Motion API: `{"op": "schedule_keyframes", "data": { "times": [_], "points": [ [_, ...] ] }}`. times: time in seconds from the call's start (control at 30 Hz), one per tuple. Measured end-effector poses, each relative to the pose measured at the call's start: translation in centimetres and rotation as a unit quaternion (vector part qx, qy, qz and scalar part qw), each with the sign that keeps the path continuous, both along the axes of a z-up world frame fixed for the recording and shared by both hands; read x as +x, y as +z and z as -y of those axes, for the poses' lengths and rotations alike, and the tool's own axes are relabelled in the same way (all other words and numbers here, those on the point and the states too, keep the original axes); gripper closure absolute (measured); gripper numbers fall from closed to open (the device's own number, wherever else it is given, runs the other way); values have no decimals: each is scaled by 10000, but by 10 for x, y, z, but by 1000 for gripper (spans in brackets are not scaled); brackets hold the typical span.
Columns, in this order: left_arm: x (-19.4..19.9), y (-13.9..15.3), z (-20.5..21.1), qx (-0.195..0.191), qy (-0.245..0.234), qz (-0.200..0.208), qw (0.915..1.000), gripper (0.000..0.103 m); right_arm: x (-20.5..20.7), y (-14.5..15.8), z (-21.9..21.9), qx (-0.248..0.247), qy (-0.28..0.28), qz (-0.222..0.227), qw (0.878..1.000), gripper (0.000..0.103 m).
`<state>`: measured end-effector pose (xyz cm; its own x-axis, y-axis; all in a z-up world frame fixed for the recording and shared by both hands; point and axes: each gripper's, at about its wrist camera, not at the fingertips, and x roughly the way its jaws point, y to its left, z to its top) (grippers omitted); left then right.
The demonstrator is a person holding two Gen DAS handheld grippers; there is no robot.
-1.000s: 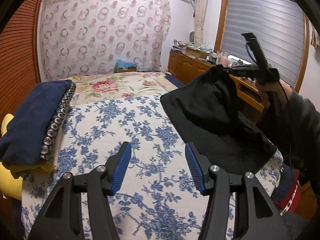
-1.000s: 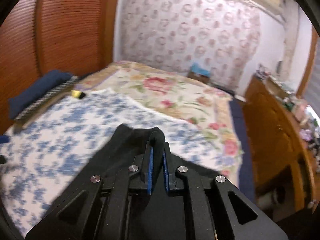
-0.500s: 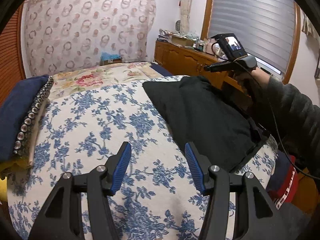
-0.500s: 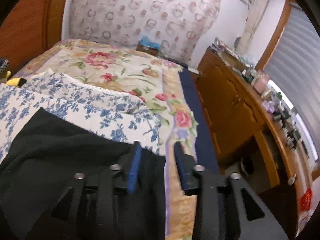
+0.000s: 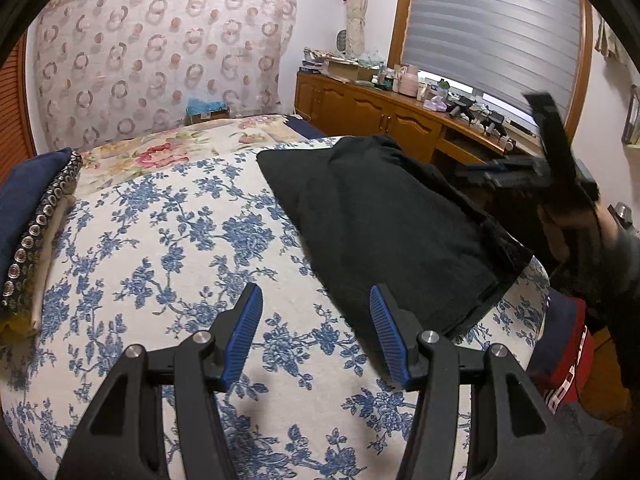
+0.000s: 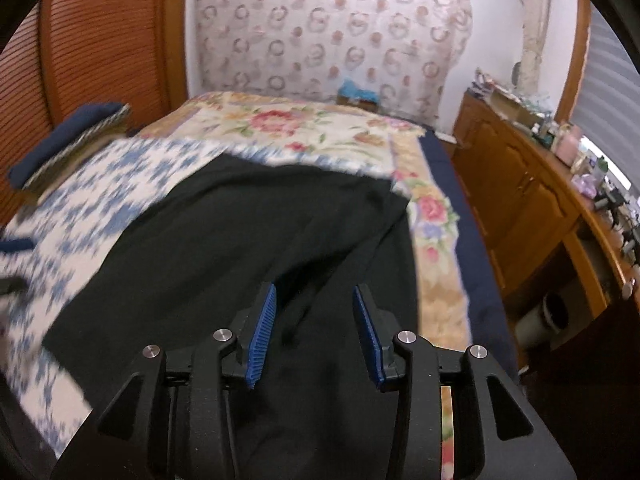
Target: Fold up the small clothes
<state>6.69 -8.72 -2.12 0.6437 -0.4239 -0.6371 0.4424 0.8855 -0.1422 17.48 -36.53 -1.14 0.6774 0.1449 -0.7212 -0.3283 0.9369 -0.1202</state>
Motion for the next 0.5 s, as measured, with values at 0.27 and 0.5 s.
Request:
{"op": "schedule_keyframes", "data": {
  "times": [0.27, 0.5],
  "points": [
    [-2, -3, 7, 55, -13, -22, 10000, 48, -47, -15, -9, 444, 69, -72, 9990, 49],
    [-2, -6, 10, 74, -49, -64, 9999, 48, -61, -32, -10, 310, -92, -170, 9993, 49]
  ]
}}
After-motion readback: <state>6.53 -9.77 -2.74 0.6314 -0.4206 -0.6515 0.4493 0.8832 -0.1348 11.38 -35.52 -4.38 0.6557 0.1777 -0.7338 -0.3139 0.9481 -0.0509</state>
